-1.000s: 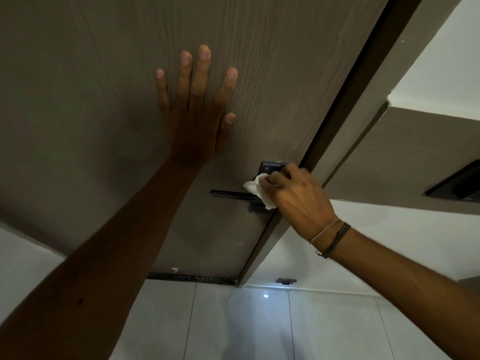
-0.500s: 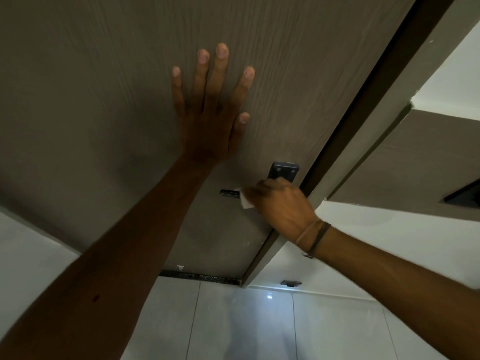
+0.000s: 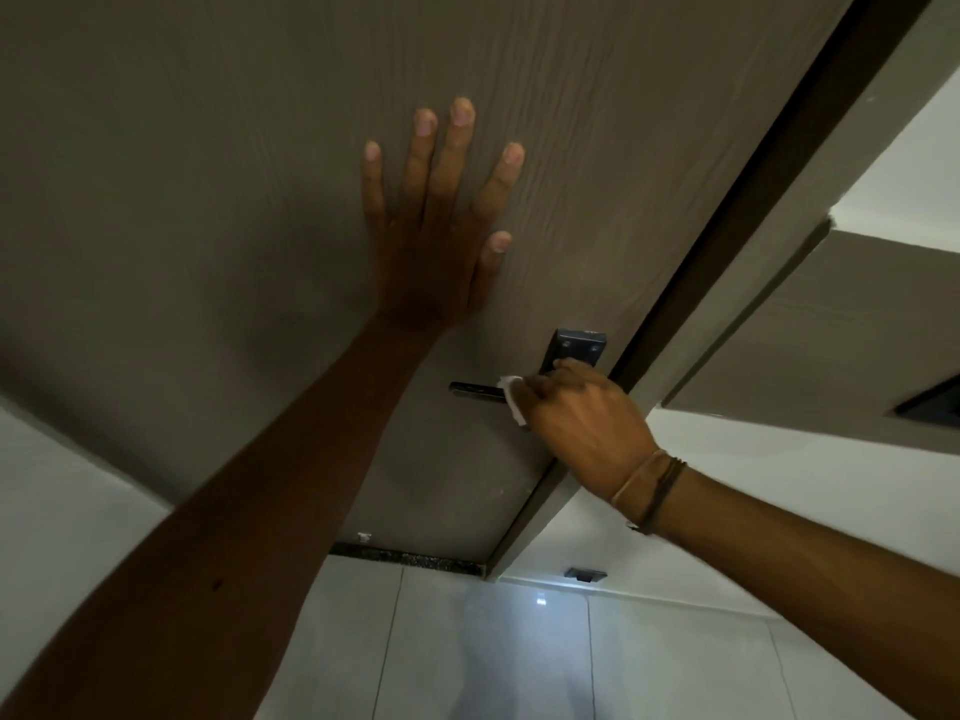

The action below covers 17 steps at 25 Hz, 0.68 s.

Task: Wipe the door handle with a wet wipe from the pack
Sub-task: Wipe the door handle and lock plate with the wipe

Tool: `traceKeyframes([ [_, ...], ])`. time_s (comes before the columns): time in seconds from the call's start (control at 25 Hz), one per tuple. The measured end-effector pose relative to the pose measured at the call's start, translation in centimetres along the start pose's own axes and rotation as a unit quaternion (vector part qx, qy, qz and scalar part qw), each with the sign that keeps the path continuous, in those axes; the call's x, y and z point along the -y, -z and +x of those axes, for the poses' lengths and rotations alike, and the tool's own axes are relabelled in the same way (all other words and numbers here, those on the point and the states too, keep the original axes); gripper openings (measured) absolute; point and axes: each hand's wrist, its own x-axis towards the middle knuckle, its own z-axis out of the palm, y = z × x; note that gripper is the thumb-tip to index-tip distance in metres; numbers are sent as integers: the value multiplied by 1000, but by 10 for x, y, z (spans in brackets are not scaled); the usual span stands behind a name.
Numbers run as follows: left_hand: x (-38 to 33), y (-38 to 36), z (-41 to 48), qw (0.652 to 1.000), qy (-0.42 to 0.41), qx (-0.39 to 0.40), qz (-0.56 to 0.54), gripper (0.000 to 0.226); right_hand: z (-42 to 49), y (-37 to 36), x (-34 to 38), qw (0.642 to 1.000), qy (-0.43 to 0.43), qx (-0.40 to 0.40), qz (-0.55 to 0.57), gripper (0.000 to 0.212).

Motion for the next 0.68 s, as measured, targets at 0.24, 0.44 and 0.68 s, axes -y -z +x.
traceKeyframes([
  [0.24,4,-3,-4,1000,-4,-10,1,68,37,-25,40,993,-4,36,116,40],
  [0.44,4,-1,-4,1000,-14,-22,4,65,12,-29,15,992,-29,-11,121,24],
  [0.68,3,11,-2,999,-17,40,11,66,-24,-22,-17,986,-1,-94,135,36],
])
